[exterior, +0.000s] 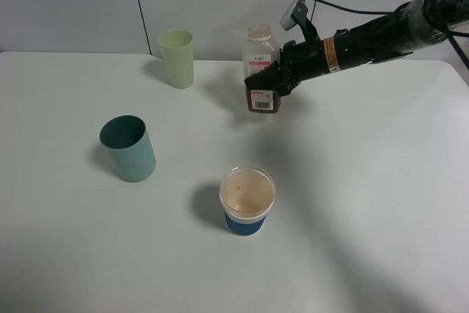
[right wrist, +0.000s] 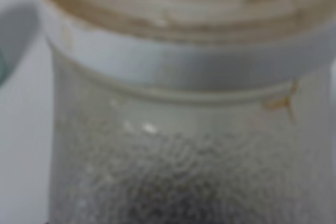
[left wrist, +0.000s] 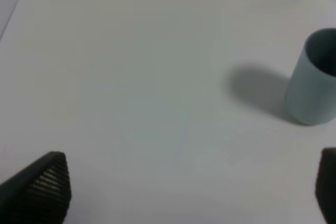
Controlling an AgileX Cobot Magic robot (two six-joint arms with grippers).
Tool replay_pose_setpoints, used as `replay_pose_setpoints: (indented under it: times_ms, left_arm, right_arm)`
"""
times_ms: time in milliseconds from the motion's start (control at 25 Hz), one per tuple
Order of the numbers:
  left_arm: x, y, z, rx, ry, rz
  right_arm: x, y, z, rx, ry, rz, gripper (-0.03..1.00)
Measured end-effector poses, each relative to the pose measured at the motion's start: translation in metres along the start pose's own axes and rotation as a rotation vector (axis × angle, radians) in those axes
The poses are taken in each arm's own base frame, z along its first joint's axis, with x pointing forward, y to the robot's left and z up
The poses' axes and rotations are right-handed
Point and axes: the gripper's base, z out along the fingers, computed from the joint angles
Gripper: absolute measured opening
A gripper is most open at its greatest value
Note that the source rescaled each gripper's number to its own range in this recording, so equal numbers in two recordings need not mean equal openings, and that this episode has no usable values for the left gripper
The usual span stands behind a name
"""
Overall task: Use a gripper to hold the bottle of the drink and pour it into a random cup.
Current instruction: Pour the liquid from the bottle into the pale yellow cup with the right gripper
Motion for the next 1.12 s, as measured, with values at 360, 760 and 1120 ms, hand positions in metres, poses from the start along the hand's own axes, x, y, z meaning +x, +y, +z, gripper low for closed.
replay_pose_setpoints:
  times_ms: [360, 760, 1120]
  left_arm:
    - [0.0, 0.0, 0.0, 0.0, 0.0, 0.0]
    - [0.0, 0.0, 0.0, 0.0, 0.0, 0.0]
    - [0.0, 0.0, 0.0, 0.0, 0.0, 0.0]
  right_arm:
    - [-0.07, 0.031, -0.007, 0.039, -0.031, -0.037, 0.02]
    - [-0.109, 0.074, 0.037, 0.171, 0.011, -0.1, 0.02]
    - [-0.127, 0.101, 0.069, 0.315, -0.041, 0.029, 0.02]
